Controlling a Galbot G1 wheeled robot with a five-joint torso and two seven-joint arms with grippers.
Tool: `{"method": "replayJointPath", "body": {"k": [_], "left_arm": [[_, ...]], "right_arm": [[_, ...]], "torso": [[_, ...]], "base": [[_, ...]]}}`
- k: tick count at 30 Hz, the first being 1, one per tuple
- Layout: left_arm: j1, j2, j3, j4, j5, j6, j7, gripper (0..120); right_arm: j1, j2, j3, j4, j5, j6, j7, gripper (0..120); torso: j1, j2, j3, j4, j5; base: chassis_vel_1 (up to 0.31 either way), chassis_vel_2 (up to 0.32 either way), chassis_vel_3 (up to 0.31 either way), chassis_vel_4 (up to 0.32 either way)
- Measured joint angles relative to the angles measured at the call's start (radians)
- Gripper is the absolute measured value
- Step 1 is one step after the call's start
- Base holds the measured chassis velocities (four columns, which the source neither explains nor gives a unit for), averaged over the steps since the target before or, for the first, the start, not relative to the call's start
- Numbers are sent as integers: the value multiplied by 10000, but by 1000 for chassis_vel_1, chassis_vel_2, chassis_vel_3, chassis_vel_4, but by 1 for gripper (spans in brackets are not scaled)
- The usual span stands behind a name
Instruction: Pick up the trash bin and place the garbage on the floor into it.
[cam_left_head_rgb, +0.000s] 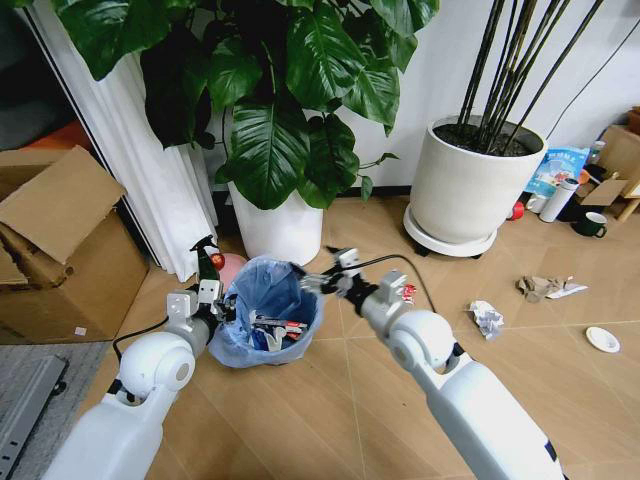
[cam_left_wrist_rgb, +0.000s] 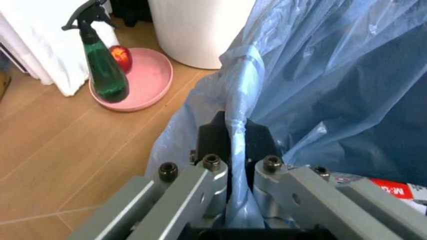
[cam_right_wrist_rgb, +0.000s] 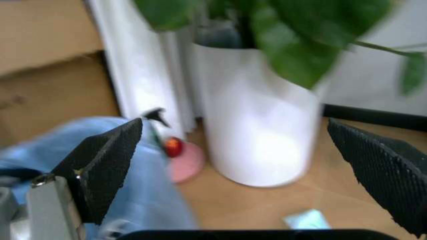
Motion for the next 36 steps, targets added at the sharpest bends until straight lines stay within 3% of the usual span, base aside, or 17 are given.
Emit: {"method": "replayJointPath", "body": {"k": [4,14,36], "left_arm": [[81,58,-82,-105,10,-3,10,0],[130,49,-182,-116,10,-3,16,0],[175,0,-154,-120,72,-6,-27,0]], "right_arm": [[-560,35,1064,-474,-723,387,-613,100],[-1558,98,2036,-711,-981,787,-942,100],[-1790,332,2120,-1962,-1490,1212,-1055,100]], "torso": [[0,0,0,0,1],[-2,0,-1,0,-1],[2,0,2,1,1]], "base": [[0,0,0,0],[-5,5,5,-3],[-172,181,190,-190]]}}
